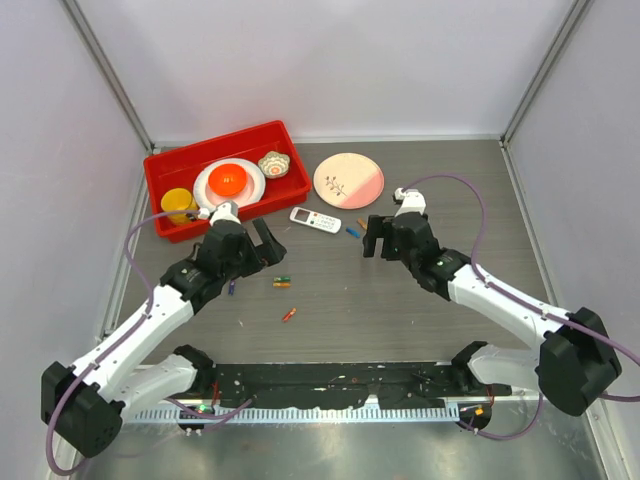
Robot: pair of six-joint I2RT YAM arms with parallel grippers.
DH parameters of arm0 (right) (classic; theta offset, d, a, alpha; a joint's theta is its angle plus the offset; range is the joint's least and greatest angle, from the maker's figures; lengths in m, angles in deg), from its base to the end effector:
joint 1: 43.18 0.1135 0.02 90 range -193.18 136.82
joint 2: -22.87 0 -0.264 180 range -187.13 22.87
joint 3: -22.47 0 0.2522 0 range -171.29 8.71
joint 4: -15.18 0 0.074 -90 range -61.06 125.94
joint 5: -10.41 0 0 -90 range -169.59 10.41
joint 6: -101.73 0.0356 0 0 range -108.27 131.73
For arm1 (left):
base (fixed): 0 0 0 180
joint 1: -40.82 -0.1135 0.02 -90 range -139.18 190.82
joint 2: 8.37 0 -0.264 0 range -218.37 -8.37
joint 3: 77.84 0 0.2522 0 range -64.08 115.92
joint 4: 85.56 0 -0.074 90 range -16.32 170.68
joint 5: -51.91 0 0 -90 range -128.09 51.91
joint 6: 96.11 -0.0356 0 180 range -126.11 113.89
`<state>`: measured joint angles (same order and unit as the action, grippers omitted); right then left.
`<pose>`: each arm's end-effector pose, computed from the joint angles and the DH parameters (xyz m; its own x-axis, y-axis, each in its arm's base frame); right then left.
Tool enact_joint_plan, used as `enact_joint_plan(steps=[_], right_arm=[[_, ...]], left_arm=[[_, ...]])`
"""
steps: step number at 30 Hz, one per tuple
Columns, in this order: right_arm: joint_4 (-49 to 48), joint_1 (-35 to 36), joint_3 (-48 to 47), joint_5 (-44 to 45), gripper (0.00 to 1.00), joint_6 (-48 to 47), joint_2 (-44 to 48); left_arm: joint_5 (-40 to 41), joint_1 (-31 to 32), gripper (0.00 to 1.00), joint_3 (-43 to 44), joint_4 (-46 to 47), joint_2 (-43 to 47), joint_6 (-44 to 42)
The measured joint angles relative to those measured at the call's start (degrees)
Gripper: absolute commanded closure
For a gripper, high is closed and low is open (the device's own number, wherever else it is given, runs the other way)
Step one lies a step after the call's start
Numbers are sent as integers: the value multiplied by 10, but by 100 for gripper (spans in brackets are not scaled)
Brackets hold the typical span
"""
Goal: Load the batteries into the remote control
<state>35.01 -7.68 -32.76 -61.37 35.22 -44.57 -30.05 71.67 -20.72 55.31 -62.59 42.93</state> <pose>0.2154 0.1399 0.2468 -0.5300 0.0870 -0.8435 -0.1358 0.9732 0.1857 0.1791 -0.1012 0.2759 -0.6429 -0.4870 -0.5912 -0.1138 0.8240 -0.5550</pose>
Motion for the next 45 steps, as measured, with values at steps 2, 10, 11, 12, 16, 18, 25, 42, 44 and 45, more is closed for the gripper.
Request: enact_joint_plan(steps=[2, 10, 11, 12, 16, 18, 25, 42, 44, 45], right_arm=[[0, 0, -2, -23, 4, -14, -8], [1, 50, -76, -51, 4, -87, -83], [-7, 56, -84, -50, 3, -103, -94], [-17, 60, -92, -52, 1, -120, -106], [-30, 56, -125, -51, 0, -178, -163], [-22, 48, -156, -67, 0, -210, -200], [1, 22, -252, -147, 1, -285, -320], [33, -27, -369, -222, 6, -350, -452], [35, -26, -381, -226, 8, -354, -464], [38, -26, -387, -228, 10, -354, -470]], left_arm=[[-1, 0, 0, 0, -2, -13, -6], [-20, 0, 0, -15, 4, -11, -27], [-23, 0, 0, -18, 4, -7, -31], [-28, 0, 0, -22, 5, -1, -35], [-46, 0, 0, -39, 21, 28, -48], [-53, 0, 0, -50, 30, 51, -51], [-69, 0, 0, -57, 38, 75, -65], [-96, 0, 0, -57, 33, 83, -78], [-96, 0, 0, -57, 33, 82, -78], [-96, 0, 0, -57, 33, 82, -78]])
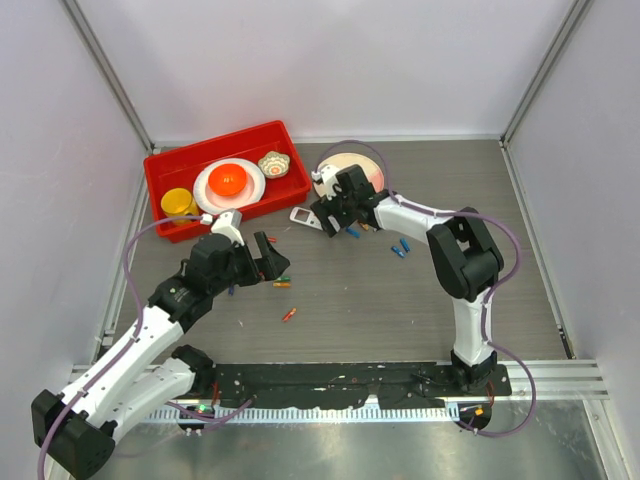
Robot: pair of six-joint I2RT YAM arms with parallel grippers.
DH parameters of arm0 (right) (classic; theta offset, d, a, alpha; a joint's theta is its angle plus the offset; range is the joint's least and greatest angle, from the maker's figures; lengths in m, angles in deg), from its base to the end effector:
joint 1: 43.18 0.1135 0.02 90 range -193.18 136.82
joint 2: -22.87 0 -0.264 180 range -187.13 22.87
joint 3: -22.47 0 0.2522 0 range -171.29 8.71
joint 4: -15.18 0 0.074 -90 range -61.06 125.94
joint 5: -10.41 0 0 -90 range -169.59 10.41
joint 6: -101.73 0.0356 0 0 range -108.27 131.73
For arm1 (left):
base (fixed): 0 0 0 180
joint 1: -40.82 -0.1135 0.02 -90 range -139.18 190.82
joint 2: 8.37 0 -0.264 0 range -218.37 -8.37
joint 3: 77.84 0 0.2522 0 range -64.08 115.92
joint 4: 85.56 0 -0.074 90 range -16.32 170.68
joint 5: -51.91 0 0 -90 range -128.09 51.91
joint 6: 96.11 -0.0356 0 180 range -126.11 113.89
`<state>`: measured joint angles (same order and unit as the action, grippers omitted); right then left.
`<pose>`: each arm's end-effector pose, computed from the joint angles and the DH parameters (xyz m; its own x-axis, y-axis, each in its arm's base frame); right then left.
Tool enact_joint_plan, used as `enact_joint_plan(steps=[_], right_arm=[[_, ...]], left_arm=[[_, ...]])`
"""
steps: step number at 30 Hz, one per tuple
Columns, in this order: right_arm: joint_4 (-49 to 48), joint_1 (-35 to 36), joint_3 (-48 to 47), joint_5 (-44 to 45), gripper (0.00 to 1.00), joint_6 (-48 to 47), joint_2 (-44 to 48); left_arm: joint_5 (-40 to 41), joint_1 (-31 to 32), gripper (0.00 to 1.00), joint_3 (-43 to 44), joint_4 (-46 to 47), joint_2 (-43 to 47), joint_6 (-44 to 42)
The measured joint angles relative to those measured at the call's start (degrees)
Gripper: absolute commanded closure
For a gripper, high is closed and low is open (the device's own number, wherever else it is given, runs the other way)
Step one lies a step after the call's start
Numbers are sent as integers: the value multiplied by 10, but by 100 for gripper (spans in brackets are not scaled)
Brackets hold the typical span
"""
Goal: Load the batteries into the remote control
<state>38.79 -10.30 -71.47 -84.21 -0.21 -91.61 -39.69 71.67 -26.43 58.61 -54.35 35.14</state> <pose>0.3714 0.2435 0.1890 -0.4503 -0.5366 -0.7136 -0.6979 0.7100 -0.0936 0.1559 -0.0942 0.2718 -0.6782 -0.3626 -0.6392 0.1145 0.8070 -0.5793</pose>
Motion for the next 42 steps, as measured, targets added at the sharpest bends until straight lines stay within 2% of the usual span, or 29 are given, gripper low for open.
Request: enact_joint_plan(steps=[22, 31, 32, 35, 42], right_arm=[[27, 5, -47, -21, 19, 0, -69], [33, 15, -65, -25, 38, 1, -81], [34, 15, -65, -25, 45, 3, -81], [33, 19, -63, -22, 55, 10, -80], [-4, 30, -15, -1, 72, 50, -54]], left_arm=[[-2, 0, 0, 0, 0, 0, 0], [-2, 0, 0, 0, 0, 0, 0], [-2, 0, 0, 0, 0, 0, 0], [-2, 0, 0, 0, 0, 0, 0], [-2, 0, 0, 0, 0, 3, 2]])
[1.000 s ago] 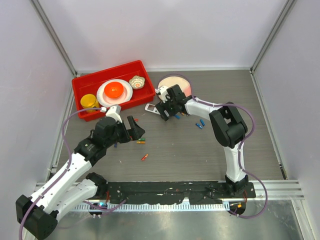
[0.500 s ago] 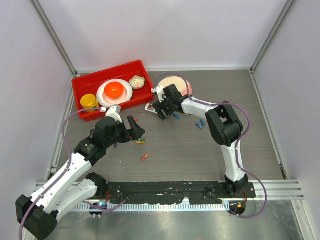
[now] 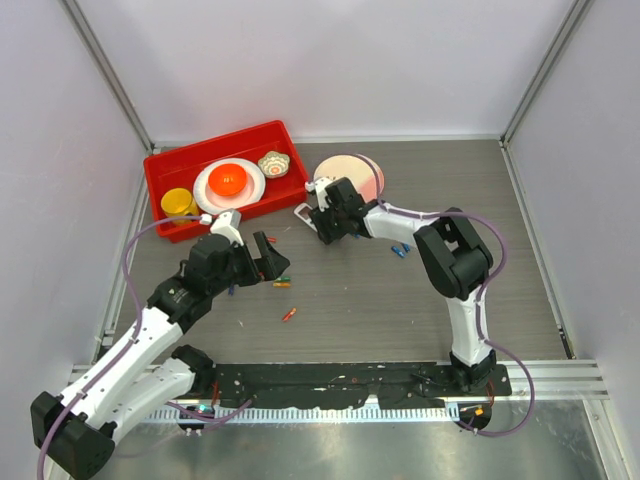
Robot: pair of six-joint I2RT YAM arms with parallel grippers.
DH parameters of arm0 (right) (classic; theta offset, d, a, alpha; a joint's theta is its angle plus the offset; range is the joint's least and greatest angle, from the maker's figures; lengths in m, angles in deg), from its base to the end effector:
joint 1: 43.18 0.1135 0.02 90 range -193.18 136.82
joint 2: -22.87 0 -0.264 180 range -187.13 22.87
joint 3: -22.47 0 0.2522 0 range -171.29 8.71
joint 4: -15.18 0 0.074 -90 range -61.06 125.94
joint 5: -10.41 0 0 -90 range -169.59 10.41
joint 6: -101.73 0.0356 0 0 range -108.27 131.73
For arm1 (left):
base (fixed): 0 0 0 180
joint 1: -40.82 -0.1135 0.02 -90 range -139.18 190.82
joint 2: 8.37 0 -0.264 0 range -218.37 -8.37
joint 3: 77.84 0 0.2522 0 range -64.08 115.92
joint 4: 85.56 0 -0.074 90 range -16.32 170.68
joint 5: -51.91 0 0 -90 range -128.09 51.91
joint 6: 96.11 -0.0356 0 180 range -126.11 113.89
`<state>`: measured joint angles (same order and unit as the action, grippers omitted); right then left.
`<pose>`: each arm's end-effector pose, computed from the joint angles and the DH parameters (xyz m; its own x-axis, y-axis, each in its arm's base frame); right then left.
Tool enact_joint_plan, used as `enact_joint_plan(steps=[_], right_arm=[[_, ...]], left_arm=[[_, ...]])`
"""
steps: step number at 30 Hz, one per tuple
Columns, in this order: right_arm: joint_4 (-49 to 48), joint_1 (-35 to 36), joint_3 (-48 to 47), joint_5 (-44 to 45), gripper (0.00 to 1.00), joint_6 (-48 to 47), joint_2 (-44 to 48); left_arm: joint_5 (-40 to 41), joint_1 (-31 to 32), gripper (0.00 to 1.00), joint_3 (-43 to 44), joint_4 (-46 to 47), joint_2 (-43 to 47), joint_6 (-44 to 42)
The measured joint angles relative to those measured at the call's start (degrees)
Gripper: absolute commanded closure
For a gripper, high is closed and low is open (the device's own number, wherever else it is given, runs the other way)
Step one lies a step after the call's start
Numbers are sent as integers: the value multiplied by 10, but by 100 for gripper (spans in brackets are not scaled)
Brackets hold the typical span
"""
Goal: Load the batteries into the remote control
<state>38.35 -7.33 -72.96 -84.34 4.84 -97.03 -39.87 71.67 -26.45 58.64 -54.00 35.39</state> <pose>0.3670 0.2688 0.1570 -0.5192 -0.5226 -0.6763 -0.6962 0.7176 -0.0201 0.1550 -0.0939 0.2727 -0.6768 -0.3672 -0.6380 0.1164 0.8024 -0.5853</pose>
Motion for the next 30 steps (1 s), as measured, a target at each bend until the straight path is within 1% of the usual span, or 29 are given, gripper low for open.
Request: enact_joint_plan(steps=[4, 7, 8, 13, 15, 16, 22, 27, 30], right_arm=[[-7, 16, 64, 21, 80, 51, 49], [11, 42, 103, 53, 90, 90, 94], [22, 55, 110, 66, 98, 106, 110], [52, 132, 125, 134, 99, 218, 172], [53, 156, 146, 150, 99, 269, 190], [45, 168, 168, 162, 99, 315, 202], [57, 189, 273, 252, 99, 506, 229], [79, 198, 279, 315, 99, 609, 231], [93, 202, 277, 332, 99, 636, 231]], left_arm=[[1, 0, 1, 0, 0, 4, 1], [2, 0, 1, 0, 1, 7, 2], [2, 0, 2, 0, 1, 7, 3], [8, 0, 10, 0, 4, 7, 8], [15, 0, 13, 0, 5, 2, 14], [18, 0, 13, 0, 5, -3, 16], [54, 0, 17, 0, 4, -17, 34], [88, 0, 18, 0, 3, -12, 53], [100, 1, 18, 0, 3, -5, 63]])
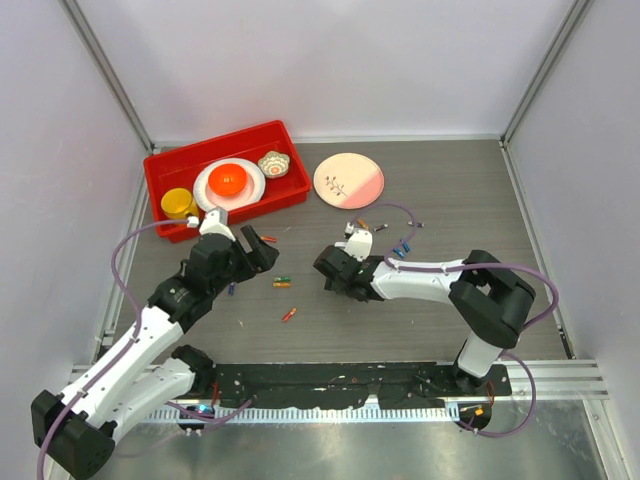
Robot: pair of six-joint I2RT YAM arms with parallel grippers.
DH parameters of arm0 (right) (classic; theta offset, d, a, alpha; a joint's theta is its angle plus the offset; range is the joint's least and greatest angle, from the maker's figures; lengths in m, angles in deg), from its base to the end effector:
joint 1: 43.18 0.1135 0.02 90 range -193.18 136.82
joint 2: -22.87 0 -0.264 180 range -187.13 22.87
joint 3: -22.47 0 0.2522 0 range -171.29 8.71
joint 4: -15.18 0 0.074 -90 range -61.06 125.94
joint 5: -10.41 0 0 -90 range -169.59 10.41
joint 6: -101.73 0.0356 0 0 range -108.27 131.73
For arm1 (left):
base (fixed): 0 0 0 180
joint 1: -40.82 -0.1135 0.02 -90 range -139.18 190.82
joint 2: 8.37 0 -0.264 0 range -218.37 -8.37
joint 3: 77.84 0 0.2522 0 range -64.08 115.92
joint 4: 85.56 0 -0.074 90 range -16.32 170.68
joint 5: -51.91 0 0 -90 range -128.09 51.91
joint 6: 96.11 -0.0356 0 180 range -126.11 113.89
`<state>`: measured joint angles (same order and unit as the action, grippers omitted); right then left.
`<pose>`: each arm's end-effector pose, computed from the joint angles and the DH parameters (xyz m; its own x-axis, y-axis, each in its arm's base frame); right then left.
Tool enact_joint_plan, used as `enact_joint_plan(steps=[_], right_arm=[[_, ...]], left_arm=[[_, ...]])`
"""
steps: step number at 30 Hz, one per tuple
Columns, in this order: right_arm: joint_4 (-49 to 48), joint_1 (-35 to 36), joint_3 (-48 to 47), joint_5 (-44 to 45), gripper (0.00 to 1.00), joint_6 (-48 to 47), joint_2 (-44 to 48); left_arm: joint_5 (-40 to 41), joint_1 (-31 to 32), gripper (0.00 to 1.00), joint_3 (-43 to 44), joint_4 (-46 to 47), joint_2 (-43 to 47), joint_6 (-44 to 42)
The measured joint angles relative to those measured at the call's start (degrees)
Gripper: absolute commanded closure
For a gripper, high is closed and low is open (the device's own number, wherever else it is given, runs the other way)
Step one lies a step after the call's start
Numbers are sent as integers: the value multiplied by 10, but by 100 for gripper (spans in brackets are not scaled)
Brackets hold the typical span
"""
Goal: Load the batteries into the remote control
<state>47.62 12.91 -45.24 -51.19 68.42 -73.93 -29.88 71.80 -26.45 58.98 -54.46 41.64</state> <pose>0.1936 0.2577 0.1604 -0.7737 0.1667 -0.6112 0.0784 0.9825 0.1688 0.1591 -0.0896 0.2721 -0.5884 -0.5013 -0.6345 -0.0475 0.8047 -0.5918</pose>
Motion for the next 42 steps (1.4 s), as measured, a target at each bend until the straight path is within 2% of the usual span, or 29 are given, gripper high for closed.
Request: enact_joint_plan(steps=[3, 4, 6, 7, 10, 14, 15, 19, 22, 25, 27, 31, 36, 42], right_arm=[[7, 2, -7, 4, 94, 13, -7], [7, 2, -12, 4, 84, 15, -14], [7, 2, -19, 4, 70, 15, -22], [7, 2, -23, 4, 59, 15, -24], [4, 2, -28, 0, 46, 15, -29], [2, 2, -28, -2, 36, 15, -29], [2, 2, -28, -3, 33, 15, -29], [3, 2, -28, -12, 21, 9, -22], [14, 2, -28, -17, 18, -1, -2], [37, 2, -26, -14, 17, -21, 44], [50, 3, -23, -1, 2, -42, 91], [71, 3, 5, 64, 2, -58, 214], [59, 1, 109, 129, 2, -89, 357], [53, -2, 175, 124, 3, -155, 450]], left_arm=[[9, 2, 18, 0, 0, 4, 2], [11, 2, 18, 0, 0, 5, 3], [13, 3, 17, -1, 0, 5, 3], [14, 3, 17, -2, 0, 5, 3], [17, 5, 16, -3, -2, 5, 3], [23, 5, 12, -3, -8, 5, 3], [24, 5, 6, -4, -9, 5, 3], [28, 5, 5, -5, -13, 3, 5], [31, 6, 0, -5, -13, -7, 3], [40, 9, 0, -2, -19, -28, -5], [52, 21, 0, 7, -28, -50, -14], [109, 91, 0, 56, -32, -115, -28], [187, 192, 0, 161, -23, -266, -37], [190, 217, 0, 222, 6, -414, -50]])
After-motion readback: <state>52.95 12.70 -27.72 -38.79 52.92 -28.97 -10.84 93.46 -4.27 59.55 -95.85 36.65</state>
